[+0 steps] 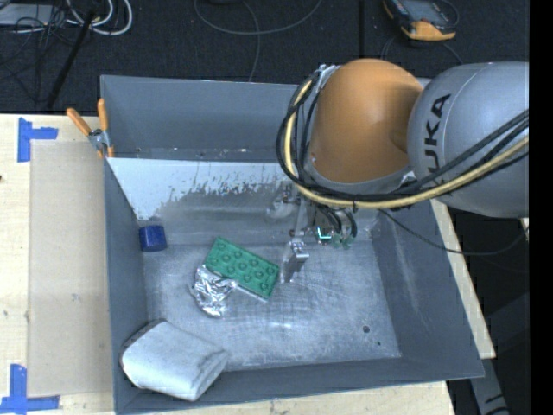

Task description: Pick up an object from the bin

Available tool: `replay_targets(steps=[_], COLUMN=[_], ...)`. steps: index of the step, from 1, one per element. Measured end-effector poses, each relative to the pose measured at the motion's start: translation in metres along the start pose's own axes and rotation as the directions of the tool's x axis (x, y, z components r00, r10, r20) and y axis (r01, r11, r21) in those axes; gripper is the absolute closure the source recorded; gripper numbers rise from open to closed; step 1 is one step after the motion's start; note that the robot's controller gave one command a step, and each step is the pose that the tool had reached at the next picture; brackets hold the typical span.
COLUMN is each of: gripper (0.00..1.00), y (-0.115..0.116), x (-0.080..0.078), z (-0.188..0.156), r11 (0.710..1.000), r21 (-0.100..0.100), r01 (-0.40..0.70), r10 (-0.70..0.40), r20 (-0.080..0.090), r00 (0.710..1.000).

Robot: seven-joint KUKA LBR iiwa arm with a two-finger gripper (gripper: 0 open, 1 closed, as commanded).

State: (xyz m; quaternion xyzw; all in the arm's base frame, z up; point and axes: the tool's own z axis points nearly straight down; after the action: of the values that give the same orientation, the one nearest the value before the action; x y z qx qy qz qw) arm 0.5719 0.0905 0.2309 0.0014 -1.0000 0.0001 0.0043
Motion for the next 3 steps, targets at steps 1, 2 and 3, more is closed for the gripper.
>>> replay_targets(steps=[1,2,3], gripper=[0.0,0.0,0.0], y=[-0.092,-0.073,-0.04], x=[0.024,-0.018,0.015], z=[-0.04,0.071,0.148], r11=[0.982,0.999,0.983], r21=[0.004,-0.001,0.003], r01=[0.191,0.043,0.186], r10=[-0.191,-0.043,-0.186], r20=[0.01,0.001,0.026], r00=[0.981,0.999,0.982])
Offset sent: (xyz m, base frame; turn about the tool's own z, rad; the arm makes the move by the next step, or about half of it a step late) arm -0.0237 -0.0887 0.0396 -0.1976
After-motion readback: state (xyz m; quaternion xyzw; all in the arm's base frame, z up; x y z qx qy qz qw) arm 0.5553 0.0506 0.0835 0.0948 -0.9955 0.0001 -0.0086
